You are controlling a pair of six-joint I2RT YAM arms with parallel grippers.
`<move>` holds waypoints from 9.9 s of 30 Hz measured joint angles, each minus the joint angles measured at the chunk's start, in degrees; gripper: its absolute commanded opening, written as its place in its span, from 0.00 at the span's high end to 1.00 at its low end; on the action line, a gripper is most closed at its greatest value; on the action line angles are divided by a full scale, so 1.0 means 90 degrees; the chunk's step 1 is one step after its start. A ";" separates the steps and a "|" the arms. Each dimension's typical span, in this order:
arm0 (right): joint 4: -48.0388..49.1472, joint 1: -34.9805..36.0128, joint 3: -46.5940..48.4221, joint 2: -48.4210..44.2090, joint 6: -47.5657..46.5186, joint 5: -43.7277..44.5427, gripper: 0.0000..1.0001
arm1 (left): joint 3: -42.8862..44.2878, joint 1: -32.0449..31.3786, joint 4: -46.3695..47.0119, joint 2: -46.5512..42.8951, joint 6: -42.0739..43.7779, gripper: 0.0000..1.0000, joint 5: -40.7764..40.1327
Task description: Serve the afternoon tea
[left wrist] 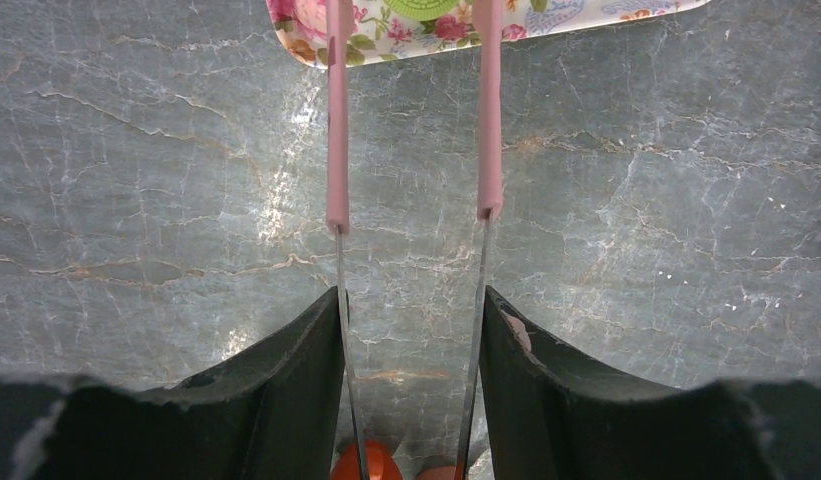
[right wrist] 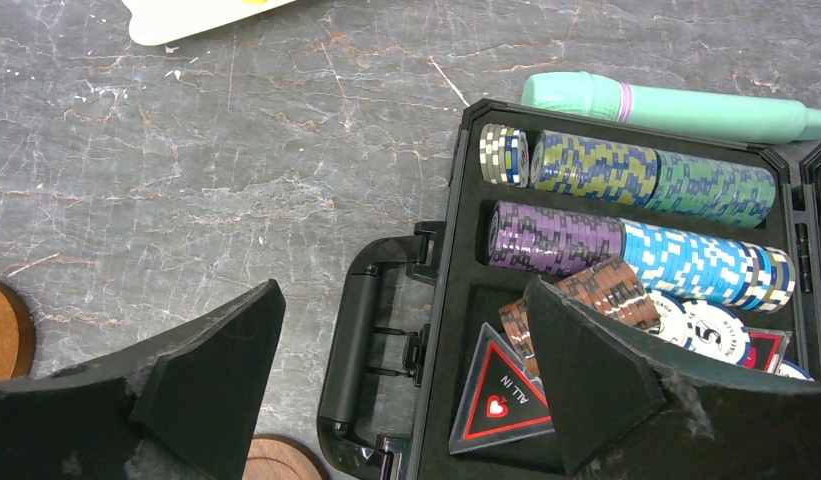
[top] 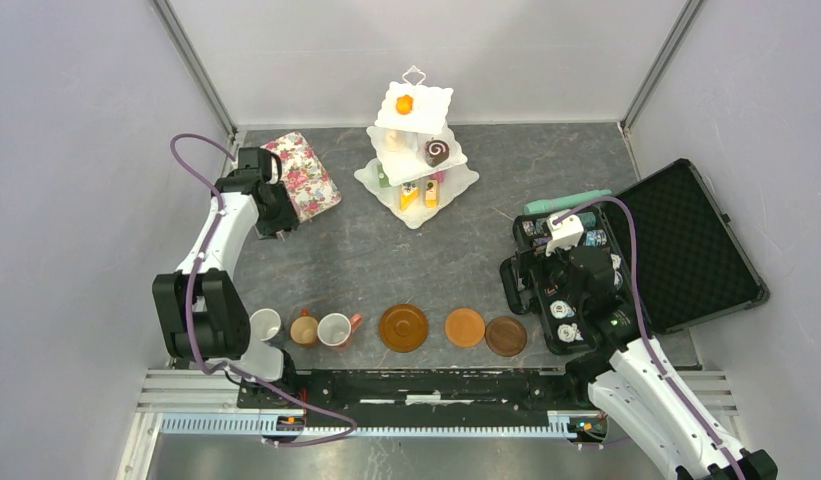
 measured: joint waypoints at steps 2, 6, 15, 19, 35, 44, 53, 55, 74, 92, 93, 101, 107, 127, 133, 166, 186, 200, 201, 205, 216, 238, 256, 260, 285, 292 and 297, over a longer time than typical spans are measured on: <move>0.0002 0.0000 0.0000 0.0000 -0.0002 0.0000 0.02 | -0.0046 0.0022 0.0063 0.0063 0.0000 0.45 0.0015; 0.0000 0.0000 0.0000 0.0017 0.0000 -0.0002 0.02 | -0.0102 0.0041 0.0102 0.0148 0.0000 0.46 0.0036; 0.0000 0.0000 0.0000 0.0022 -0.0002 -0.0002 0.02 | -0.0129 0.0051 0.0165 0.0199 0.0002 0.63 0.0044; 0.0000 0.0000 0.0000 0.0022 0.0000 -0.0002 0.02 | -0.0129 0.0051 0.0170 0.0199 0.0002 0.71 0.0041; 0.0000 0.0032 0.0000 0.0022 0.0000 0.0000 0.02 | 0.0124 -0.0119 -0.0138 -0.0270 0.0005 0.79 0.0245; 0.0000 0.0041 0.0000 0.0022 0.0000 0.0002 0.02 | 0.1564 -0.1222 -0.0605 -0.0712 0.0002 0.79 0.0277; -0.0022 0.0041 0.0000 0.0027 -0.0002 0.0022 0.02 | 0.3211 -0.2885 -0.0850 -0.0845 -0.0002 0.77 0.0359; -0.0061 0.0041 0.0000 0.0027 0.0000 0.0022 0.02 | 0.3512 -0.3116 -0.0843 -0.0845 -0.0005 0.77 0.0381; -0.0136 0.0041 -0.0032 -0.0063 0.0100 0.0187 0.02 | 0.4993 -0.4250 -0.0695 0.1122 -0.0019 0.77 0.0381; -0.0136 0.0041 -0.0107 -0.0029 0.0102 0.0180 0.02 | 0.5124 -0.4248 -0.0692 0.1239 -0.0012 0.51 -0.0015; -0.0136 0.0041 -0.0107 -0.0029 0.0100 0.0180 0.02 | 0.5124 -0.4248 -0.0692 0.1239 -0.0012 0.51 -0.0017; -0.0136 0.0041 -0.0107 -0.0029 0.0102 0.0177 0.02 | 0.5258 -0.4248 -0.0721 0.1241 0.0005 0.45 -0.0019; -0.0136 0.0041 -0.0107 -0.0032 0.0102 0.0177 0.02 | 0.5389 -0.4248 -0.0755 0.1241 0.0019 0.45 -0.0066; -0.0136 0.0041 -0.0107 -0.0029 0.0102 0.0146 0.02 | 0.3444 -0.3861 -0.0896 -0.1081 0.0253 0.46 -0.1001; -0.0134 0.0041 -0.0107 -0.0027 0.0102 0.0112 0.02 | 0.1885 -0.2181 -0.0882 -0.1967 0.0250 0.46 -0.1022; -0.0134 0.0083 -0.0109 -0.0027 0.0102 0.0117 0.02 | 0.0328 0.0321 0.0080 0.0136 -0.0330 0.46 -0.0284; -0.0134 0.0083 -0.0109 0.0029 0.0102 0.0119 0.02 | 0.0182 0.0593 0.0423 0.0663 -0.0328 0.48 -0.0090; -0.0134 0.0083 -0.0109 0.0027 0.0102 0.0117 0.02 | 0.0070 0.0593 0.0449 0.0083 -0.0325 0.48 -0.0355; -0.0134 0.0083 -0.0109 0.0027 0.0102 0.0117 0.02 | 0.0068 0.0593 0.0452 0.0002 -0.0325 0.48 -0.0359; -0.0134 0.0083 -0.0109 0.0027 0.0102 0.0117 0.02 | 0.0068 0.0593 0.0537 -0.0129 -0.0325 0.48 -0.0328; -0.0134 0.0083 -0.0109 0.0029 0.0102 0.0117 0.02 | -0.0012 0.0593 0.0622 0.0233 -0.0325 0.47 0.0041; -0.0134 0.0112 -0.0109 0.0039 0.0104 0.0117 0.02 | -0.0090 0.0593 0.0634 0.0583 -0.0325 0.70 0.0328; -0.0134 0.0114 -0.0109 0.0039 0.0102 0.0117 0.02 | 0.0474 0.0022 0.0049 -0.0639 -0.0325 0.79 0.0646; -0.0134 0.0114 -0.0109 0.0039 0.0102 0.0117 0.02 | 0.1265 -0.0724 -0.0112 -0.0962 -0.0325 0.77 0.0729; -0.0134 0.0136 -0.0109 0.0007 0.0104 0.0163 0.02 | 0.5365 -0.4879 -0.0080 0.1285 -0.0233 0.76 0.0102; -0.0134 0.0155 -0.0109 0.0010 0.0104 0.0180 0.02 | 0.6263 -0.4915 -0.0160 0.2108 -0.0209 0.74 -0.0753; -0.0134 0.0163 -0.0109 0.0010 0.0102 0.0189 0.02 | 0.6802 -0.4915 -0.0279 0.2603 -0.0126 0.72 -0.1205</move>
